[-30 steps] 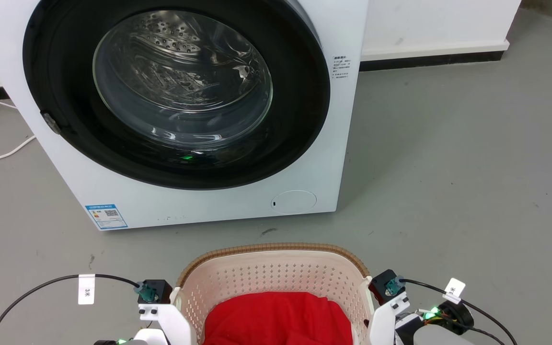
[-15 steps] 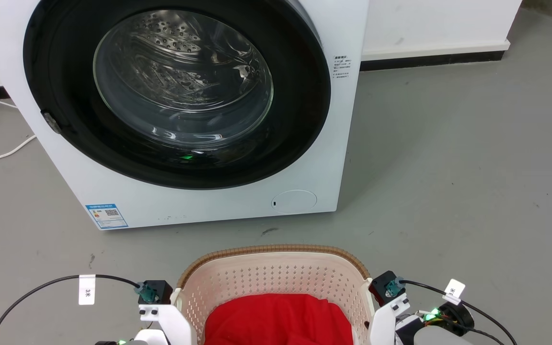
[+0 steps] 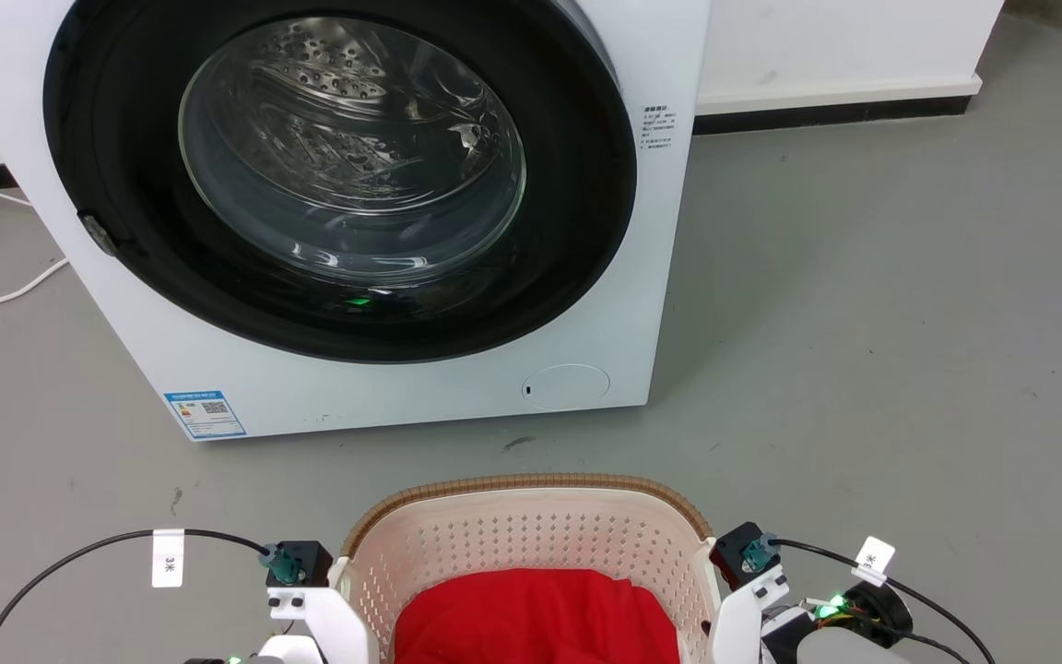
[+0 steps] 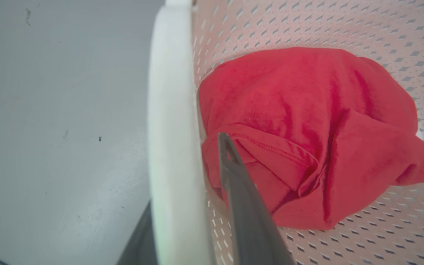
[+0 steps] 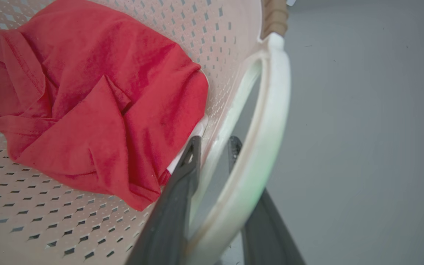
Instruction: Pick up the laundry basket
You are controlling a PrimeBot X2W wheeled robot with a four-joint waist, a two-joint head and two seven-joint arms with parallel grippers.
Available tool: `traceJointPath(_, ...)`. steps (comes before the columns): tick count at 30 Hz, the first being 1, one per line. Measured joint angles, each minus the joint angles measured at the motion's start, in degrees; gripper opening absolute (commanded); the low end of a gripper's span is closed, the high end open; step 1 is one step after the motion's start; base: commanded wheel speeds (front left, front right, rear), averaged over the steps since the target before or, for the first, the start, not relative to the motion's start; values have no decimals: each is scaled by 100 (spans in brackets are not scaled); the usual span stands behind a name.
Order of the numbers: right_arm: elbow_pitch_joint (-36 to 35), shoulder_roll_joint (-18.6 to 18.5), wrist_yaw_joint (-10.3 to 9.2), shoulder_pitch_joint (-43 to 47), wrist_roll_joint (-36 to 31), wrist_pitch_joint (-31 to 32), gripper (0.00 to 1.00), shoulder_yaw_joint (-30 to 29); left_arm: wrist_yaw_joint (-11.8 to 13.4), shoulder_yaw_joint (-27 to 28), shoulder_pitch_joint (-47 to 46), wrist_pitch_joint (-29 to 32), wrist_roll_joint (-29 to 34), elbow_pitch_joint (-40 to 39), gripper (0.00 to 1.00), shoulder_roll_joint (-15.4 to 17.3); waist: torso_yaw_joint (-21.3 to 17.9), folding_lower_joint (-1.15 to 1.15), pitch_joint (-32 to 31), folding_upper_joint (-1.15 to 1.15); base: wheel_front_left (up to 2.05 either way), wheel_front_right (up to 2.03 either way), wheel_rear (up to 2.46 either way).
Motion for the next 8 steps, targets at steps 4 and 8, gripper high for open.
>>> traceJointPath(4,0,0,0,1,1,1,0,0,0,-35,-5,0,-18,-1,0,7,-4,0,12,0,0,0,0)
traceJointPath(8,0,0,0,1,8,2,0,-2,0,-66,-14,-2,-56,-2,0,8,2,0,26,0,0,0,0)
